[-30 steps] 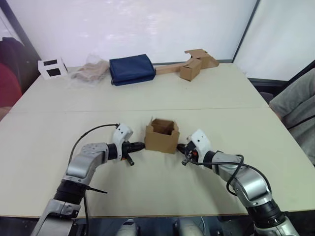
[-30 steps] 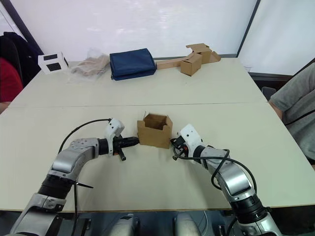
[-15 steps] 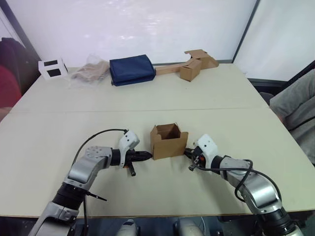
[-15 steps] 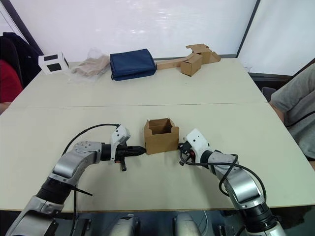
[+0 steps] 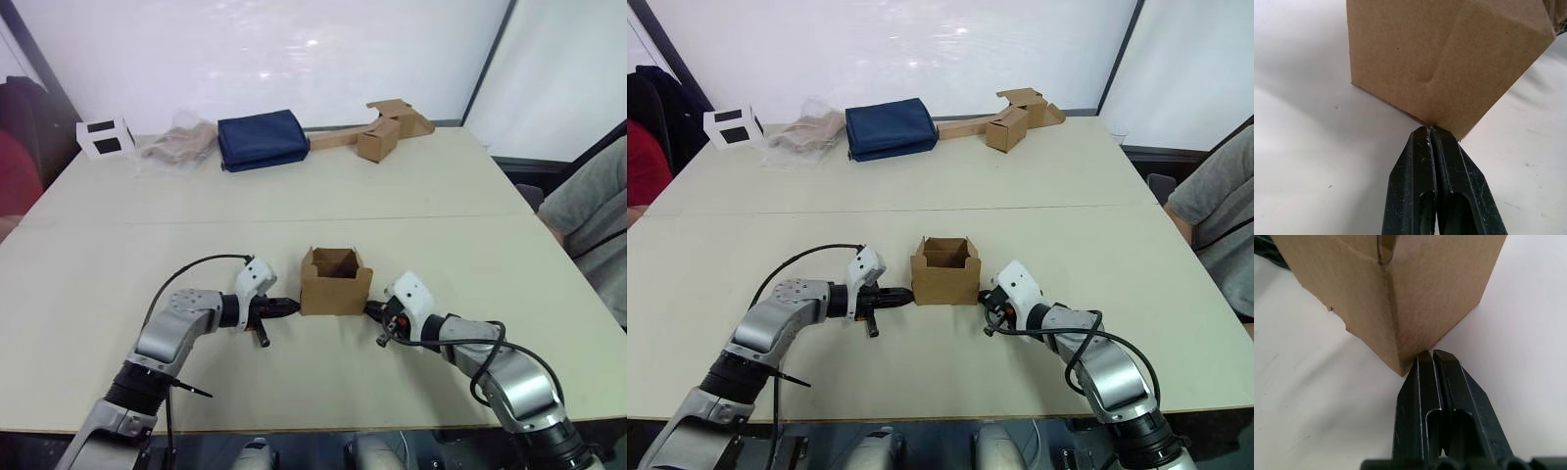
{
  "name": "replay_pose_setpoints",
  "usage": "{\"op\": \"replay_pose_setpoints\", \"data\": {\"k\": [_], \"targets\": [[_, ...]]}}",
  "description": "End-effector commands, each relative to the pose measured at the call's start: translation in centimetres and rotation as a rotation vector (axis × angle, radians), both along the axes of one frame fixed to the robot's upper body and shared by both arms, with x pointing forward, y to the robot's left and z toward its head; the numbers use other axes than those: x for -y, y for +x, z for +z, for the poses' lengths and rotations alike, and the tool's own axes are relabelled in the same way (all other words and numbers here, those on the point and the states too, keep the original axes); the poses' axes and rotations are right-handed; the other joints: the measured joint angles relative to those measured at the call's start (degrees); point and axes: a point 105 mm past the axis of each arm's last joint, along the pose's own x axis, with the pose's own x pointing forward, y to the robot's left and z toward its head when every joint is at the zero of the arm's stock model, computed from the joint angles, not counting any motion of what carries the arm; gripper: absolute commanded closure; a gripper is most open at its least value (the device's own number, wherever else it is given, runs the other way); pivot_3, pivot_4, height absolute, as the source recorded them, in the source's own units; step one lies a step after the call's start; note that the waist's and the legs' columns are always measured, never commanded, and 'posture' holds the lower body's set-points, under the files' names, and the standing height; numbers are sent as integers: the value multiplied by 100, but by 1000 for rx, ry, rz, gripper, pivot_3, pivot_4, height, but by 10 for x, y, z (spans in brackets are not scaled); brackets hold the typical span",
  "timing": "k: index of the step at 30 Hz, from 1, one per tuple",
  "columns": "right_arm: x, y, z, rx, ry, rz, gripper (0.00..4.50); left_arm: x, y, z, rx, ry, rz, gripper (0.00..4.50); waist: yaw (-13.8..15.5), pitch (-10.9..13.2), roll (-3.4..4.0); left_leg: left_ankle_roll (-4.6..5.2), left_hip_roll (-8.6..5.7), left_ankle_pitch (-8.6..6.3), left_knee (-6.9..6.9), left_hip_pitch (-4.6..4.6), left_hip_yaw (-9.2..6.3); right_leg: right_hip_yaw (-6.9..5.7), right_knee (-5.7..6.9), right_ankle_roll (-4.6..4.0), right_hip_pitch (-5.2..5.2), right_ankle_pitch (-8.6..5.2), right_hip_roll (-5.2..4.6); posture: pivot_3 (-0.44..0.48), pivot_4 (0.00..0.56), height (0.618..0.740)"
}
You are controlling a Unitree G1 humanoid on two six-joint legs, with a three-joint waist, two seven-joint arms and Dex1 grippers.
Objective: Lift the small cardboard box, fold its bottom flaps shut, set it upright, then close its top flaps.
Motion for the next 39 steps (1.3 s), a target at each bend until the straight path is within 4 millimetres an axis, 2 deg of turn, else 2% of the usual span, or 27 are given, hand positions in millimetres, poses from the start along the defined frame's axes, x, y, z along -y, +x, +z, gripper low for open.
{"op": "replay_pose_setpoints", "data": {"k": [1,6,7,9,11,14,17,22,27,32,39], "targets": [[-6,-8,11,61,-17,85,4500,-8,-1,4,15,41,-15,4415,0,0,0,0,0,0,0,0,0,0,0,0,0,0,0,0,150,740],[15,-5,29,165,-89,110,4500,-25,1,11,33,110,-48,4415,-6,0,0,1,0,-1,-5,0,0,0,-5,0,-1,0,1,0,150,740],[22,-3,37,161,-82,101,4500,-33,6,18,53,122,-38,4415,-2,0,0,1,0,-1,-5,1,0,0,-6,0,0,0,2,0,150,740],[34,0,60,171,-71,121,4500,-43,20,46,101,89,-14,4415,0,3,0,2,1,-1,-5,-1,0,-1,-6,0,0,0,2,0,150,740],[38,7,79,203,-47,117,4500,-38,25,67,130,35,-31,4415,4,7,-2,1,0,-1,0,-8,0,-3,-6,0,-2,0,2,0,150,740],[36,16,98,236,12,121,4500,-26,27,89,147,-42,-71,4415,8,5,0,7,1,-4,-2,-7,-3,-8,-17,0,5,0,1,0,150,740],[30,19,104,244,38,146,4500,-15,24,102,175,-59,-118,4415,-5,5,0,20,2,-11,-4,-8,-3,-9,-34,0,8,0,1,0,150,740],[16,16,100,231,64,202,4500,-2,12,102,194,-33,-196,4415,-9,5,0,20,3,-11,0,-15,-2,-8,-29,1,1,1,1,0,150,740],[1,11,99,219,108,249,4500,6,12,101,207,-28,-209,4415,-6,5,0,20,3,-11,2,-15,-2,-8,-27,1,1,1,0,0,150,740],[-8,10,95,213,94,279,4500,17,8,89,207,9,-252,4415,-1,5,0,20,2,-11,3,-15,-2,-8,-27,1,2,1,0,0,150,740],[-15,13,87,189,80,314,4500,25,16,75,212,47,-260,4415,-7,5,0,20,2,-11,3,-14,-2,-8,-27,1,1,1,1,0,150,740]]}}
